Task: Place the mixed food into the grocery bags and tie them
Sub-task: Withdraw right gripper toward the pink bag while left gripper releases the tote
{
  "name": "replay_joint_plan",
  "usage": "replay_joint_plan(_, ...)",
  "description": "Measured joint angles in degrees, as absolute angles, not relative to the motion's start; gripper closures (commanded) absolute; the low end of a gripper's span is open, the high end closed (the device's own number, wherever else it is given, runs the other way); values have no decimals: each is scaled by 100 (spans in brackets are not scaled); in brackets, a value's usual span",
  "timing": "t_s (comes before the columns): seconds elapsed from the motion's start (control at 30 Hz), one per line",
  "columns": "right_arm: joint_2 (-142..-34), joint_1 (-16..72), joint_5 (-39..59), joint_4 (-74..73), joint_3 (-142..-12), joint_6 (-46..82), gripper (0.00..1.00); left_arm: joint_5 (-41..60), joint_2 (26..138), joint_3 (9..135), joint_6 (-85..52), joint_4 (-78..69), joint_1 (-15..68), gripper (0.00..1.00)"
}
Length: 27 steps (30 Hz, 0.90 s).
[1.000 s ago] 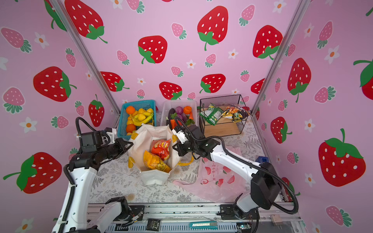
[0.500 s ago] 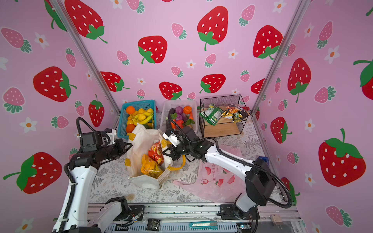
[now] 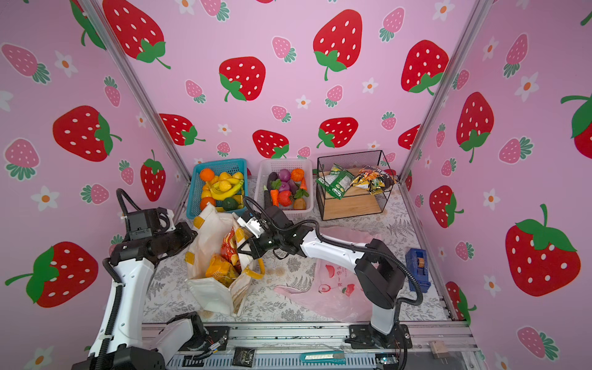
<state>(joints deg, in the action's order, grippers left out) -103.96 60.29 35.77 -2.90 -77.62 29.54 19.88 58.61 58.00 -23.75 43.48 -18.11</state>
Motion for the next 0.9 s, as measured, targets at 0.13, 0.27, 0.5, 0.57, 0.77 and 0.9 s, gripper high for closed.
replay_joint_plan(0.13,-10567,6029,3210,-368,-8053,3094,83,1898,6045,5800,-2375,4248,-2167,100)
replay_joint_plan(0.27,-10720,6023,2847,-447,-8281,3170,74,1931,6147,5725,-2445,4034,-2611,100)
replay_joint_plan(0.5,-10508,5828,2445,-508,-8049,3055,51,2115,6230,5638,-2580,3787,-2869,99)
replay_joint_plan(0.57,-10248,5710,2397,-497,-7822,2971,49,2143,6228,5636,-2582,3754,-2884,88)
replay_joint_plan(0.77,-8958,5026,1979,-464,-7024,2663,26,2167,6189,5645,-2665,3638,-2954,50)
replay_joint_plan(0.9,-8215,4434,1144,-283,-6281,2438,18,2338,6058,5769,-2770,3594,-2963,39)
